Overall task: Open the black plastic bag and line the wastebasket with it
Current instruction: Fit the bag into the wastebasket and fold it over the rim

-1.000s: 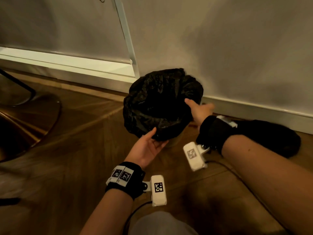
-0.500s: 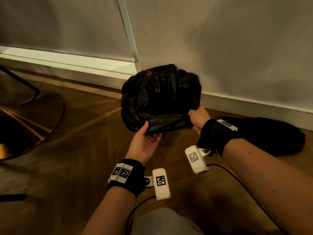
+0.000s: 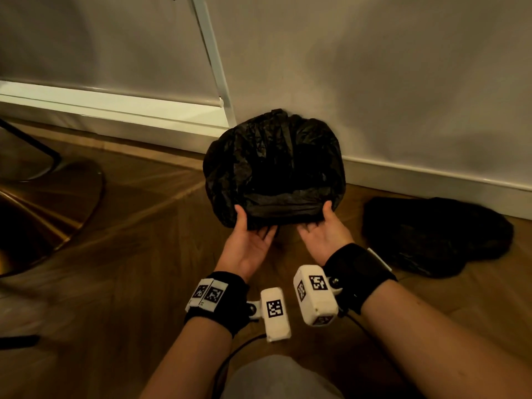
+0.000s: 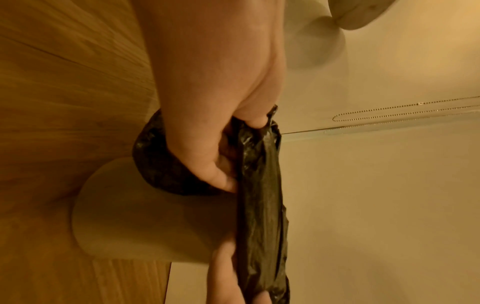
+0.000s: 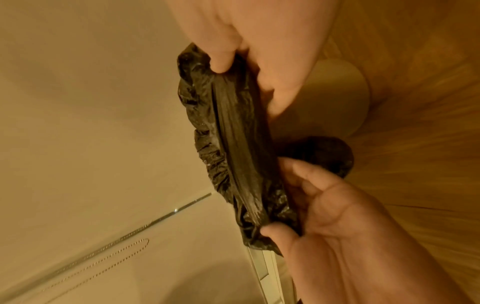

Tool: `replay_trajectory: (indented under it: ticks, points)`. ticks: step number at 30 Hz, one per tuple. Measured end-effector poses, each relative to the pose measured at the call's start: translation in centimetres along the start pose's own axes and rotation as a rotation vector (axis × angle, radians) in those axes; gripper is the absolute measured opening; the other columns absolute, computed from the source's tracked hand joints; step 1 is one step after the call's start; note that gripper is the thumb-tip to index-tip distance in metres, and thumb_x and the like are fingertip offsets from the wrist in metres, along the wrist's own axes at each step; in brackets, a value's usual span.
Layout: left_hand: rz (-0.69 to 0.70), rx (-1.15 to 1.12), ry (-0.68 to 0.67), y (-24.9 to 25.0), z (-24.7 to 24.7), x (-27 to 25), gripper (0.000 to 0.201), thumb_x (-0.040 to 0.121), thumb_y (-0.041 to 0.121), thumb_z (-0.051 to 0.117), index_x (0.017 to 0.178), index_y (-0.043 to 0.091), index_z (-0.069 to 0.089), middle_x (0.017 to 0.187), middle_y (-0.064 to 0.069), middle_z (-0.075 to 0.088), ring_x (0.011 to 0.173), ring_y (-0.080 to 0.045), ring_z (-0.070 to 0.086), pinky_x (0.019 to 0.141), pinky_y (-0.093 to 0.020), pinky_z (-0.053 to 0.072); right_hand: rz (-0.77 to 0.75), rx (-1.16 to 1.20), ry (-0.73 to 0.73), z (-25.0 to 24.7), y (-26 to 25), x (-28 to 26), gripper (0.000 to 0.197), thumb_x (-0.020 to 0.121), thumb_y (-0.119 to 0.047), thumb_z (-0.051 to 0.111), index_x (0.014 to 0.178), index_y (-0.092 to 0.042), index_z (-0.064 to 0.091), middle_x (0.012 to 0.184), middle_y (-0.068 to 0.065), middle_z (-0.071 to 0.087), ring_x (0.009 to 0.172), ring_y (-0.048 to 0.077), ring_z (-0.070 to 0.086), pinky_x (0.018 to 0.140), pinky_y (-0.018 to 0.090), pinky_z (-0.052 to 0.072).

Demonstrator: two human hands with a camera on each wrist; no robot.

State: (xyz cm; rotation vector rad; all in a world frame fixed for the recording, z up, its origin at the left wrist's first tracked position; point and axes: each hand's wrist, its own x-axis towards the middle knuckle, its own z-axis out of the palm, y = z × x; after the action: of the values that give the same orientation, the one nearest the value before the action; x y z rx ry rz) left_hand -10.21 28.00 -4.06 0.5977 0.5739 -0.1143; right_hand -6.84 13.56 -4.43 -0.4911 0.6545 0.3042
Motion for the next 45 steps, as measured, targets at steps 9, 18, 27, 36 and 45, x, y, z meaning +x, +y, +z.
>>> replay_trajectory:
  ticks: [9,18,27,36,45]
  points:
    - [-0.032,-0.031,-0.007,0.6,-1.1,0.6,0.068,0.085,0.059,0.054,0.14,0.02,0.049,0.136,-0.011,0.06,0.127,-0.029,0.054,0.102,-0.04,0.048,0.089,0.095,-0.067,0.0,-1.4,0.7,0.052,0.099,-0.043,0.037,0.141,-0.014,0.044,0.141,0.015,0.049,0.118,0.03,0.054,0.082,0.04,0.05]
    - [-0.092,-0.203,0.09,1.8,-1.9,1.6,0.055,0.098,0.047,0.044,0.139,0.011,0.047,0.119,-0.02,0.061,0.107,-0.035,0.059,0.079,-0.046,0.049,0.098,0.079,-0.11,-0.1,-2.8,0.8,0.041,0.103,-0.034,0.03,0.114,-0.008,0.06,0.114,0.018,0.062,0.101,0.033,0.058,0.081,0.04,0.047]
    - [0.02,-0.181,-0.018,1.6,-0.6,1.2,0.081,0.075,0.068,0.055,0.137,0.017,0.051,0.135,-0.013,0.06,0.127,-0.031,0.055,0.108,-0.041,0.044,0.14,0.196,-0.162,0.3,-2.7,1.2,0.079,0.077,-0.065,0.056,0.136,-0.012,0.048,0.139,0.021,0.051,0.129,0.038,0.048,0.109,0.047,0.038]
    - [0.018,-0.091,0.128,1.6,-1.2,1.4,0.049,0.092,0.037,0.059,0.136,0.016,0.049,0.121,-0.012,0.065,0.111,-0.029,0.06,0.083,-0.042,0.055,0.048,0.111,0.043,-1.5,-2.0,2.2,0.063,0.085,-0.04,0.063,0.139,-0.012,0.046,0.139,0.015,0.053,0.125,0.031,0.052,0.081,0.043,0.055]
    - [-0.052,-0.129,0.16,2.7,-0.7,2.7,0.048,0.101,0.04,0.042,0.14,0.014,0.048,0.134,-0.014,0.059,0.121,-0.03,0.055,0.085,-0.04,0.051,0.101,-0.207,0.151,0.7,-4.5,2.7,0.036,0.1,-0.024,0.041,0.132,-0.014,0.054,0.115,0.012,0.064,0.106,0.027,0.06,0.087,0.035,0.052]
